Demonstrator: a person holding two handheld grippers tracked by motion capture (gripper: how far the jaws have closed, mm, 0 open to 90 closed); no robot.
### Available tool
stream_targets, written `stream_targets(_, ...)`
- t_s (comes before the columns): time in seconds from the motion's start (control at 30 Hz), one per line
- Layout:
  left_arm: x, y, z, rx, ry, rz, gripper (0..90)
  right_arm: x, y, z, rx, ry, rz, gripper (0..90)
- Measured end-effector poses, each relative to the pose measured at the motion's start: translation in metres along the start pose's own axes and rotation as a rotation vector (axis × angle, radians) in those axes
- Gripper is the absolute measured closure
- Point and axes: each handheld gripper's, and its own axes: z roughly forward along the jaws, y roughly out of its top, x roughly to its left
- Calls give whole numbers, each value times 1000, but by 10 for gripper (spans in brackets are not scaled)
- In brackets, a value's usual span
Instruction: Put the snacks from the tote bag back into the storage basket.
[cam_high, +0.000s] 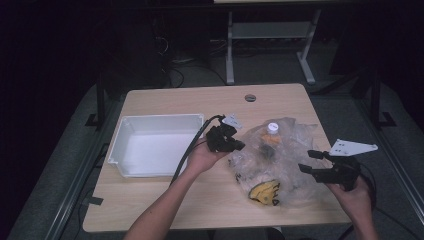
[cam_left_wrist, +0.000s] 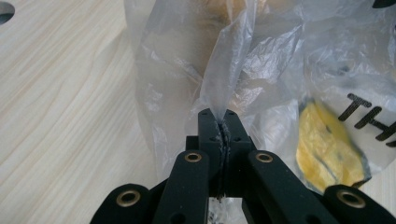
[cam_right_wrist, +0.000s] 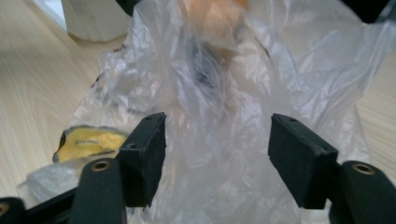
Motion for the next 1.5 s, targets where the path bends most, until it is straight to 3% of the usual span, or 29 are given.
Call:
stream_targets(0.17,1,-4,-2,3,-2,-6,889,-1,-1,3,6,0,-1,451)
stream_targets(0.33,4,-8,-5,3,-3,-14,838,1,-1,8,50,18,-14,606)
stream_targets(0.4,5,-8,-8,-18,-9,-28,740,3,-1,9,69,23,-36,708)
stream_targets(0.53,4,-6,-14,-41,-4,-42,550,1,-2,12,70,47,-33,780)
stream_targets(0.67,-2,9,-25,-91,-32,-24,456,3,0,12,76,63,-42,820)
stream_targets(0.87,-12,34,-24,-94,-33,20,375,3,0,12,66,86,-49,845)
stream_targets(0.97,-13,46,-17,-86,-39,31,415,3,0,12,57,92,-49,852)
stream_targets(1.0,-10,51,-11,-82,-77,26,469,3,1,12,53,98,-58,856)
stream_targets(1.03,-10,51,-11,-82,-77,26,565,3,1,12,53,98,-58,856)
stream_targets(1.07,-9,52,-8,-80,-84,27,565,3,1,12,52,103,-58,856)
stream_targets(1.2,-7,48,3,-30,-79,27,872,4,1,14,53,112,-58,851)
stream_targets(1.5,5,30,6,-10,-49,-15,896,4,1,12,37,126,-55,792)
